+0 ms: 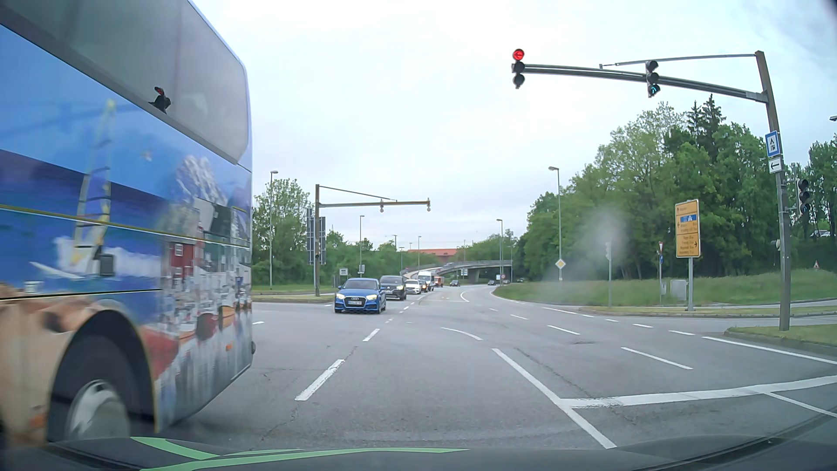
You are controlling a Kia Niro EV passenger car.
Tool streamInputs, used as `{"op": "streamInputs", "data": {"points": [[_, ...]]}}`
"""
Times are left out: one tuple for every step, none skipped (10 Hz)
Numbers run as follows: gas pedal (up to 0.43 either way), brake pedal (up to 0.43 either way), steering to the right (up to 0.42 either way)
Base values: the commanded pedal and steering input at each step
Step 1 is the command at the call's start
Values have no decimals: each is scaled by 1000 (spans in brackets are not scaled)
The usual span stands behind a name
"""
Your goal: Follow the waypoints while adhering to traffic rules and regulations
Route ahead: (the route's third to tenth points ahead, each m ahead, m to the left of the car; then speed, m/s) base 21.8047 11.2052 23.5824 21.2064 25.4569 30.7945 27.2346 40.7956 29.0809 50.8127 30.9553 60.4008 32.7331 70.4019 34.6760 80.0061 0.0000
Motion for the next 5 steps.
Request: {"op": "streamInputs", "data": {"points": [[0, 323, 4], [0, 323, 4], [0, 329, 4], [0, 323, 4], [0, 323, 4]]}}
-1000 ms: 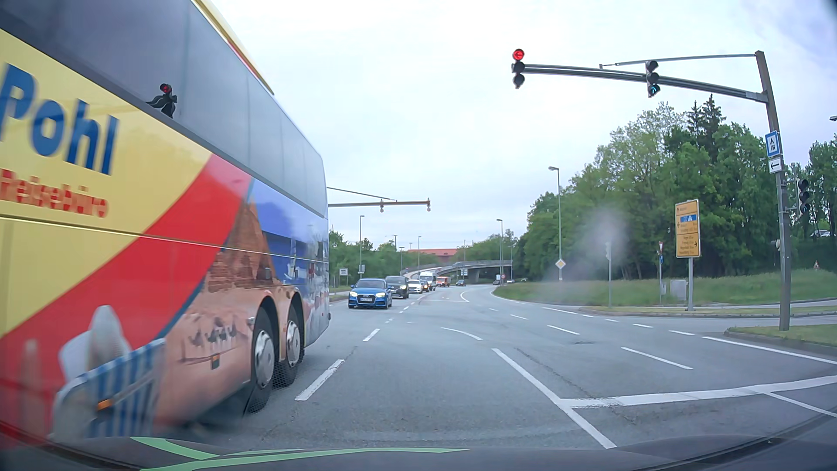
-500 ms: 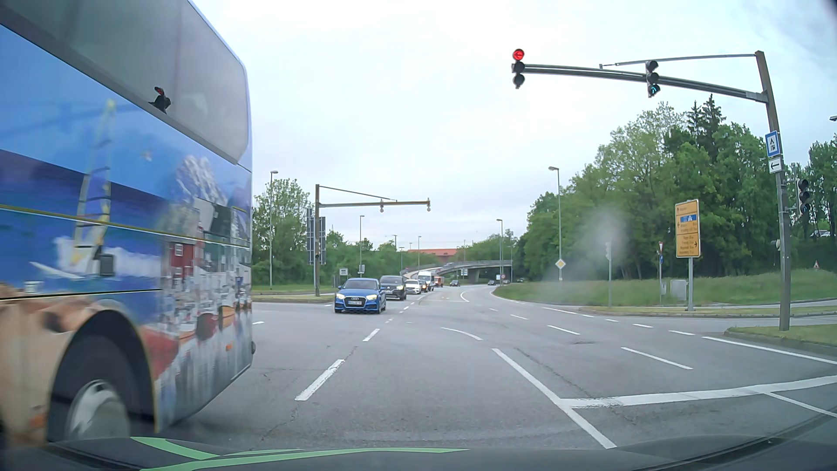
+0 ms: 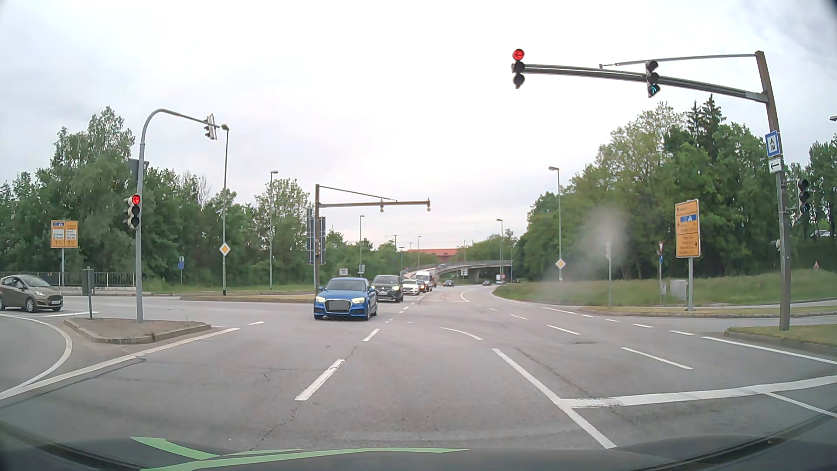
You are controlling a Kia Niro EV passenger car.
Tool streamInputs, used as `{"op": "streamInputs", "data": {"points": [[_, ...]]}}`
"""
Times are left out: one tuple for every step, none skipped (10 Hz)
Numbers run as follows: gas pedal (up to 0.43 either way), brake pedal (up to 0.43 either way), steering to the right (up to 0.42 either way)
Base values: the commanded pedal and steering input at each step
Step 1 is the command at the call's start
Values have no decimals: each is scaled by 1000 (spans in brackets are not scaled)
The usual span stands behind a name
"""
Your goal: Follow the waypoints while adhering to traffic rules and regulations
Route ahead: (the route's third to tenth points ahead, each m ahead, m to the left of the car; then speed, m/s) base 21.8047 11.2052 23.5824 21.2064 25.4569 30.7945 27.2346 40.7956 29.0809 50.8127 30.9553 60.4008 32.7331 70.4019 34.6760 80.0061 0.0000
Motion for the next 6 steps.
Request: {"op": "streamInputs", "data": {"points": [[0, 323, 4], [0, 323, 4], [0, 323, 4], [0, 323, 4], [0, 323, 4], [0, 323, 4]]}}
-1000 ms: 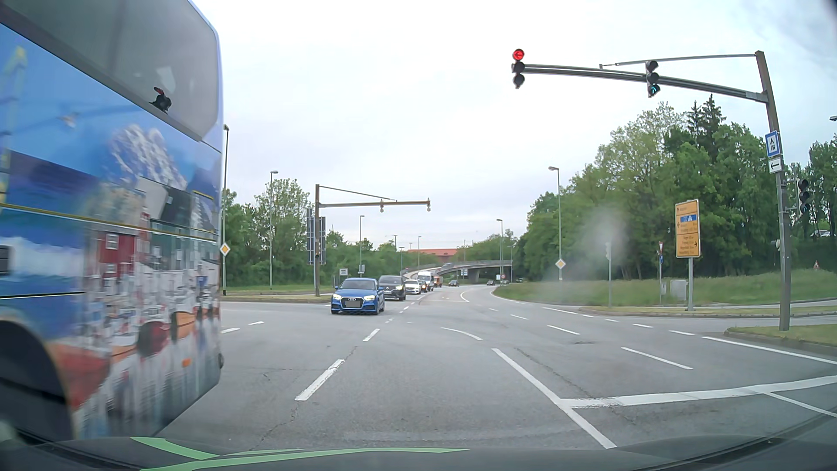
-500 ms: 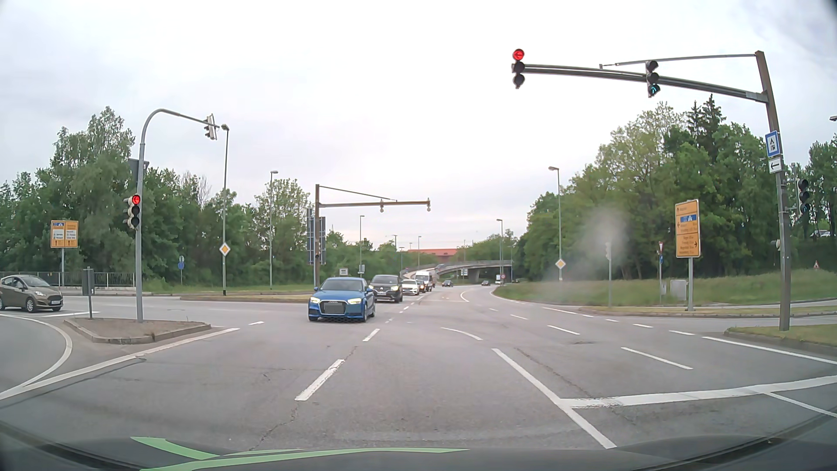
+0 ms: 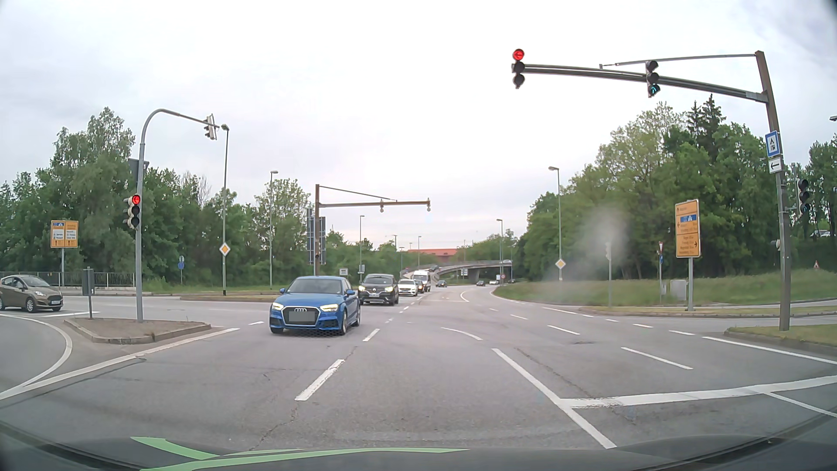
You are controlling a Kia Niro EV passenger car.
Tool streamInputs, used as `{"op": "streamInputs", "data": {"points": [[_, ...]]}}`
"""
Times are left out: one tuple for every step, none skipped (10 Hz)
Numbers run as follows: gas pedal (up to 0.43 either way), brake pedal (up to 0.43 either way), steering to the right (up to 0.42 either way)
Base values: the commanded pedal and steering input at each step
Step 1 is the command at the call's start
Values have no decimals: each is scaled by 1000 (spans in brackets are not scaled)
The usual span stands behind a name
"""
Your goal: Follow the waypoints while adhering to traffic rules and regulations
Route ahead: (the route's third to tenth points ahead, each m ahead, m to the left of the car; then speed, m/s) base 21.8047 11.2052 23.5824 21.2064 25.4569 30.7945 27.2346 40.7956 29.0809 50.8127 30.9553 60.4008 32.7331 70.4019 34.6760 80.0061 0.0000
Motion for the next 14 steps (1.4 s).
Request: {"op": "streamInputs", "data": {"points": [[0, 323, 4], [0, 323, 4], [0, 323, 4], [0, 323, 4], [0, 323, 4], [0, 323, 4], [0, 323, 4], [0, 323, 4], [0, 323, 4], [0, 323, 4], [0, 323, 4], [0, 323, 4], [0, 323, 4], [0, 323, 4]]}}
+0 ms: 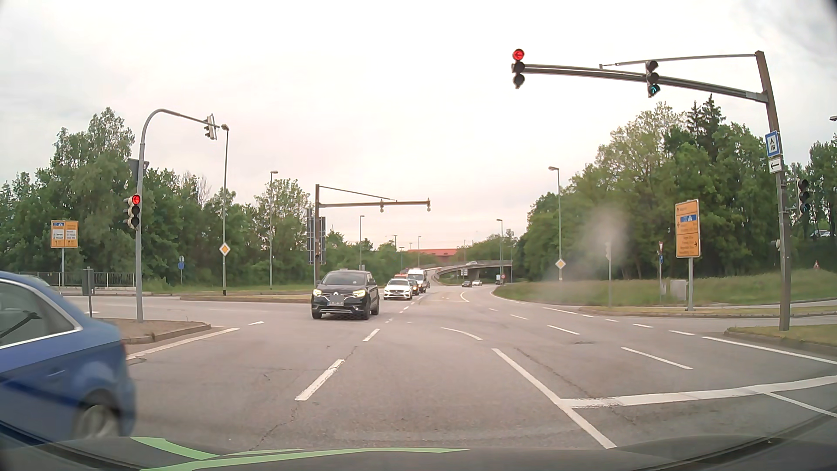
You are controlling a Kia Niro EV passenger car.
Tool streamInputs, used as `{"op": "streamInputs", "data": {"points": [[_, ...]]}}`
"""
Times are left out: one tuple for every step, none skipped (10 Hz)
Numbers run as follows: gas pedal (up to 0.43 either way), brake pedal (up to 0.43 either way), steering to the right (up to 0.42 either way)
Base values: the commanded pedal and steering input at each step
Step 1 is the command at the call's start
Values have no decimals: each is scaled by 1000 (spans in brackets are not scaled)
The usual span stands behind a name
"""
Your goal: Follow the waypoints while adhering to traffic rules and regulations
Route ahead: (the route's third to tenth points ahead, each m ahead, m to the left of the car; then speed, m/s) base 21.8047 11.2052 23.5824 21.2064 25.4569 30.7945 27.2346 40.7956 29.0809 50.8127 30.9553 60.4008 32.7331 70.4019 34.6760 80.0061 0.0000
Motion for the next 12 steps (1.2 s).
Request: {"op": "streamInputs", "data": {"points": [[0, 323, 4], [0, 323, 4], [0, 323, 4], [0, 323, 4], [0, 323, 4], [0, 323, 4], [0, 323, 4], [0, 323, 4], [0, 323, 5], [0, 323, 4], [0, 323, 4], [0, 329, 4]]}}
